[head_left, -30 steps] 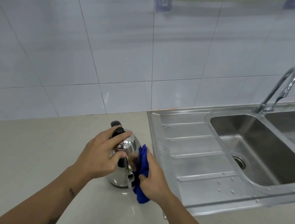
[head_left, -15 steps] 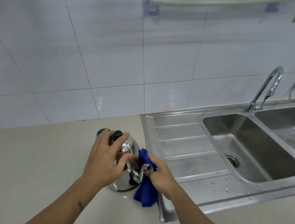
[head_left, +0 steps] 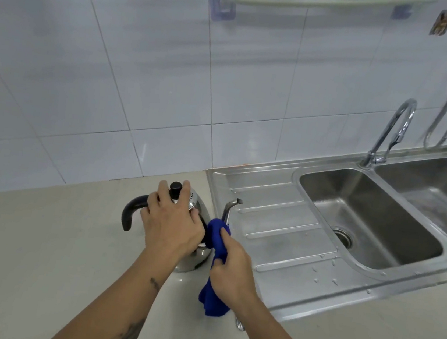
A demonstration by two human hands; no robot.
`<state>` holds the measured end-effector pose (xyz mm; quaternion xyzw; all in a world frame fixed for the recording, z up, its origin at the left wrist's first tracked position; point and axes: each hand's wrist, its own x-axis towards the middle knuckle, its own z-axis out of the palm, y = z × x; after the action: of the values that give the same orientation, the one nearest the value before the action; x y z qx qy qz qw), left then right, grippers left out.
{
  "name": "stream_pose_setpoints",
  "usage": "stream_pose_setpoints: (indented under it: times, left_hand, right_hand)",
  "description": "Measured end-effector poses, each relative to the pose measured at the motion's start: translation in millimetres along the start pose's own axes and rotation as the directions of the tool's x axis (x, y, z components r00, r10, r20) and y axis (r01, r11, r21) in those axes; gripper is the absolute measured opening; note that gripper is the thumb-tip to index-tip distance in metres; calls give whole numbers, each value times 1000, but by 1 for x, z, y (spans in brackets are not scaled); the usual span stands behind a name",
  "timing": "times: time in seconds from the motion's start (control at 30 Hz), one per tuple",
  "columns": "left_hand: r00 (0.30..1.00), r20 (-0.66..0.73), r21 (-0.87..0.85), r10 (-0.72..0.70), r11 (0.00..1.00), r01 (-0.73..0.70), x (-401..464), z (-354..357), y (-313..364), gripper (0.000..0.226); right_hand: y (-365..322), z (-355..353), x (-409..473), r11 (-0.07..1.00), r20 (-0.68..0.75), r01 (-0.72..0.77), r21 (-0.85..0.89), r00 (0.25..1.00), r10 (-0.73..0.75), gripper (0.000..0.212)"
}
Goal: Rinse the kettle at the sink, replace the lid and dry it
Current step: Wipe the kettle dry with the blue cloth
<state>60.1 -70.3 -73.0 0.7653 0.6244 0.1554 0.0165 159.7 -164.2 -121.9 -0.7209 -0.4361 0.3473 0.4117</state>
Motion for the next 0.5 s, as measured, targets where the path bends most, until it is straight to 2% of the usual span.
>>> stream_pose_setpoints:
  times: [0.1,0.2,0.27,0.4,0.5]
  left_hand:
    - [991,12,64,130,989,-131,1,-11,-16,56]
    - [963,-45,63,267,962,-264,0,-14,-36,49]
    - [949,-70,8,307,951,-308,-4,-13,-46,48]
    - [939,-9,-265,344,904,-334,-7,-10,-62,50]
    - [898,-8,-289,440,859,-423,-2,-11,-71,59]
  right_hand:
    - [-15,9,4,998,-51,49,-38,997,-51,60]
    - [-24,24,12,996,-112,68,-61,991,-75,64]
    - [-26,31,13,995,-131,76,-68,988,-85,71]
    - [-31,26,10,975,-98,203,-86,973,-211,70]
    - [-31,20,23,958,-58,266,-111,960,-274,71]
